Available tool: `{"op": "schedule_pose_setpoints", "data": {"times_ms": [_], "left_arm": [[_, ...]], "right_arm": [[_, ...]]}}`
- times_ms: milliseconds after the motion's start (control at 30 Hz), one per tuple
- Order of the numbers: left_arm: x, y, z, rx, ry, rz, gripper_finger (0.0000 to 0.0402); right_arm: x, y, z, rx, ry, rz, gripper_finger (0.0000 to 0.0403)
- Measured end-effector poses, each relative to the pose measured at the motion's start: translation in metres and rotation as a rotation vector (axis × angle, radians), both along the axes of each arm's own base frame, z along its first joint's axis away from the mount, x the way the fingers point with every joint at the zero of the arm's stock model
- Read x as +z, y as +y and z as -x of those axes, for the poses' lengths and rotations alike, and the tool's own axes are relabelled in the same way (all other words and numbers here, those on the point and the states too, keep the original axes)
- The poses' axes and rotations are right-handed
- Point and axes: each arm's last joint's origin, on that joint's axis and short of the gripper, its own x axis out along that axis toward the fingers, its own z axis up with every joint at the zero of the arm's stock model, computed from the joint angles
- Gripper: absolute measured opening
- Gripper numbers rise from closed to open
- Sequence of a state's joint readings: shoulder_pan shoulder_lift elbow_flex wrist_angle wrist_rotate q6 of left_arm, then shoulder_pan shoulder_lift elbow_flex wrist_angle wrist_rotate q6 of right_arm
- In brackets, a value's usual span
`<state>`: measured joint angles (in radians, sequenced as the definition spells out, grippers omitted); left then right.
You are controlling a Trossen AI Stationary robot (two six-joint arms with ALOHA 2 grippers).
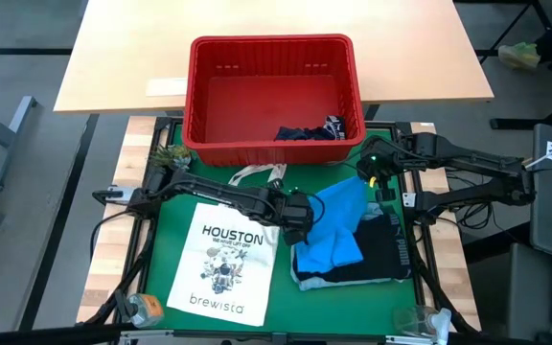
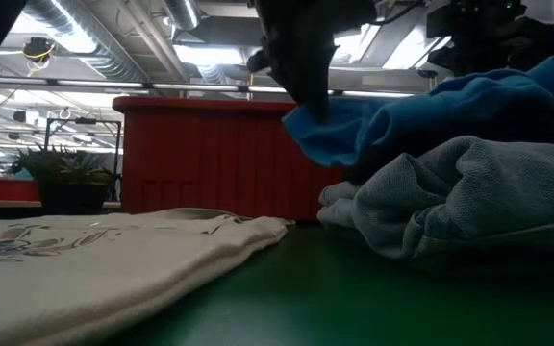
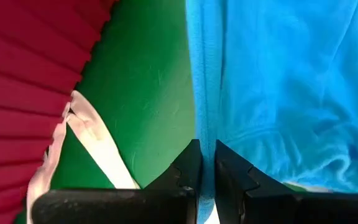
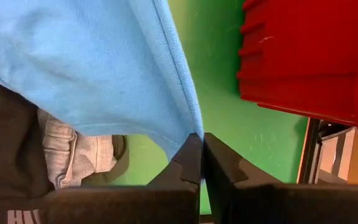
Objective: Fold Laundry from Bin
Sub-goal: Fold the blue short
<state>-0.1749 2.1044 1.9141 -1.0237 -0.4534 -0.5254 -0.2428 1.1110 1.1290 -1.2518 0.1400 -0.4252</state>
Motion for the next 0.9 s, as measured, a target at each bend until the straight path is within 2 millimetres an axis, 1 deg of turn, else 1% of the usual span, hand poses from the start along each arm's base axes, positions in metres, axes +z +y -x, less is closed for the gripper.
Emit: {"op": "schedule_pose_setpoints", "data": {"times_ms": [100, 233, 367, 567, 633, 733, 833, 900], "left_arm": [[-0.008, 0.0, -0.004, -0.037, 0.032, -0.021, 0.0023], [-0.008, 0.004, -0.004, -0.042, 0.036, -0.031, 0.0023], [-0.008, 0.009, -0.004, -0.03, 0.038, -0.039, 0.0037], [-0.008, 0.019, -0.006, -0.003, 0.037, -0.047, 0.0092], [-0.008, 0.023, -0.006, 0.005, 0.035, -0.048, 0.0111], [-0.008, 0.025, -0.006, 0.005, 0.037, -0.029, 0.0133], [-0.008, 0.025, -0.007, -0.003, 0.036, -0.002, 0.0147], [-0.008, 0.024, -0.007, -0.006, 0.037, 0.0, 0.0152]], "right_arm": [[0.0, 0.0, 0.0, 0.0, 0.0, -0.001, 0.0008], [0.0, 0.0, 0.0, 0.0, 0.001, 0.0, 0.0023], [0.0, 0.0, 0.001, -0.001, 0.008, 0.002, 0.0068], [0.0, 0.0, 0.001, 0.0, 0.009, -0.003, 0.0141], [0.0, 0.002, 0.0, 0.02, -0.005, -0.061, 0.0158], [0.0, 0.007, -0.001, 0.081, -0.048, -0.232, 0.0173], [0.001, 0.014, -0.002, 0.145, -0.096, -0.428, 0.0178], [0.002, 0.022, -0.004, 0.171, -0.107, -0.513, 0.0179]]}}
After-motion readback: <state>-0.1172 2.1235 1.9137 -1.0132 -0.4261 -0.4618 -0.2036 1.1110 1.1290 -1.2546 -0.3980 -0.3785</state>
